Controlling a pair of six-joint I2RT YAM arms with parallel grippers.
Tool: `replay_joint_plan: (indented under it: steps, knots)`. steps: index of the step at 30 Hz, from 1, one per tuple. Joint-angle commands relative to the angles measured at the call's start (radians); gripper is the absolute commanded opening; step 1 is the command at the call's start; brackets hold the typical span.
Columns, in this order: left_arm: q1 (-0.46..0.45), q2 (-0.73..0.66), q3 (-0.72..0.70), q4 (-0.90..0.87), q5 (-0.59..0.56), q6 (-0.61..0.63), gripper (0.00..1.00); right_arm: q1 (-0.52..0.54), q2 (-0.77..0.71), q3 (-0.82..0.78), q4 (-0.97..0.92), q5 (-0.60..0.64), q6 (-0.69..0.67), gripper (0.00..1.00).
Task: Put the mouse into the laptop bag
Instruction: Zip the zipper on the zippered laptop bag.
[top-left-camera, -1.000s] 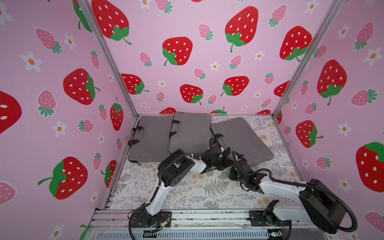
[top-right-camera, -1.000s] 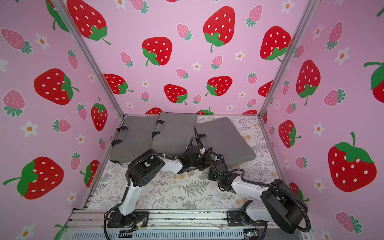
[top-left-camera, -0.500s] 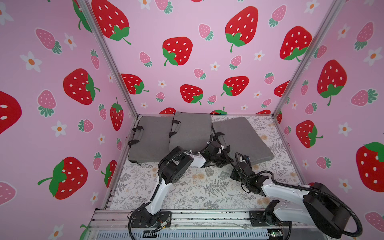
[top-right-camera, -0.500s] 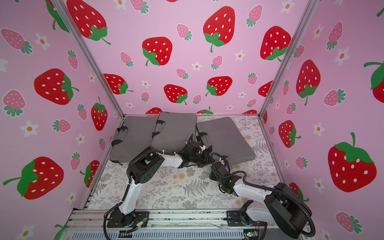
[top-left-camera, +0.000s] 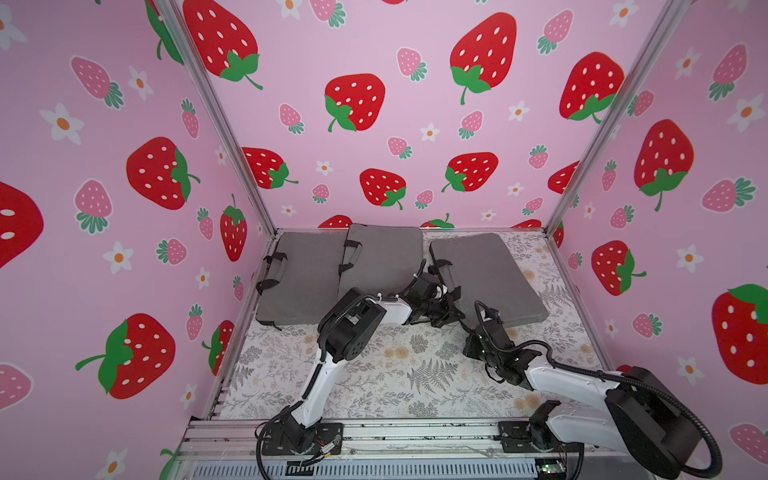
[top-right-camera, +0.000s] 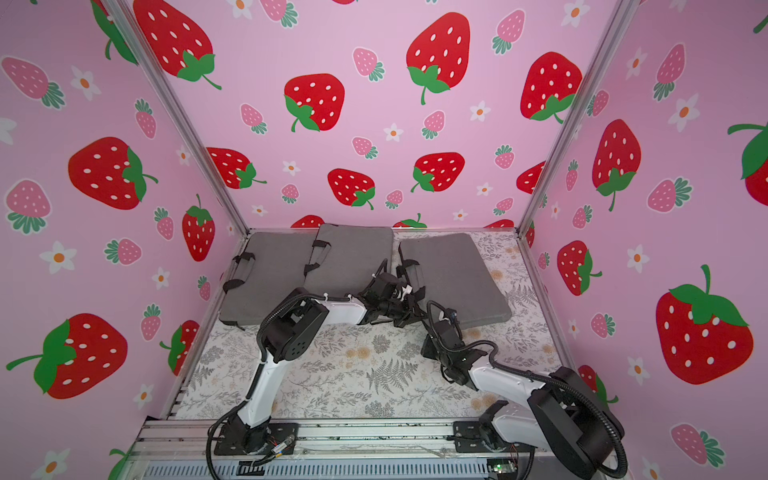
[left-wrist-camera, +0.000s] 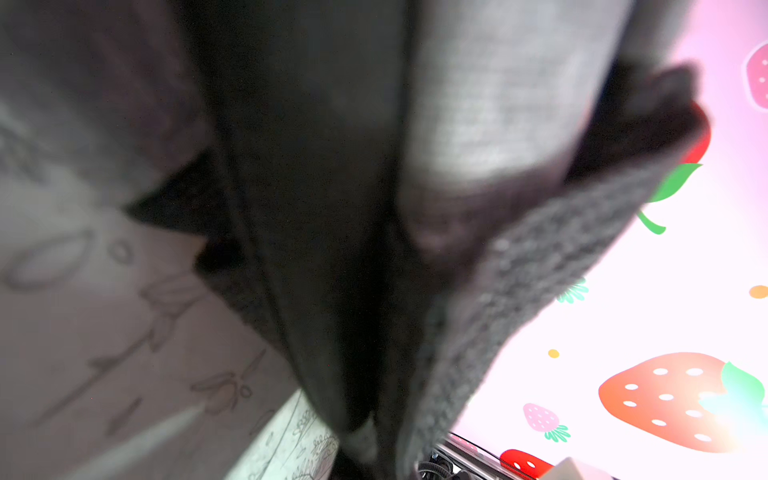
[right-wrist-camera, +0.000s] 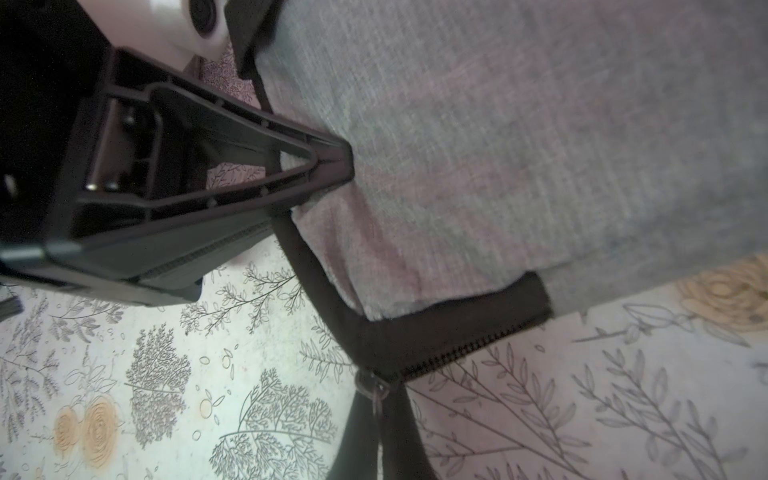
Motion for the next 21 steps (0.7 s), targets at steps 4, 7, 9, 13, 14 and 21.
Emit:
replay_joint_plan:
  steps: [4, 7, 9, 13, 14, 21]
  knots:
    - [0.133, 0.080, 0.086, -0.061, -0.230, 0.003, 0.00, 0.007, 0.002, 0.014, -0.171, -0.079, -0.047, 0.00]
    - [0.131, 0.082, 0.087, -0.056, -0.227, 0.000, 0.00, 0.007, 0.007, 0.033, -0.198, -0.043, -0.059, 0.00]
    - [0.128, 0.069, 0.071, -0.059, -0.218, 0.002, 0.00, -0.001, 0.037, 0.053, -0.202, -0.026, -0.073, 0.00]
    - [0.103, 0.001, -0.024, -0.096, -0.265, 0.006, 0.43, -0.030, 0.107, 0.083, -0.151, -0.079, -0.118, 0.00]
    - [0.091, -0.025, -0.061, -0.082, -0.276, 0.003, 0.52, -0.030, 0.115, 0.089, -0.146, -0.078, -0.125, 0.00]
    - [-0.020, -0.054, -0.188, 0.067, -0.280, -0.061, 0.61, -0.036, 0.091, 0.098, -0.138, -0.083, -0.165, 0.00]
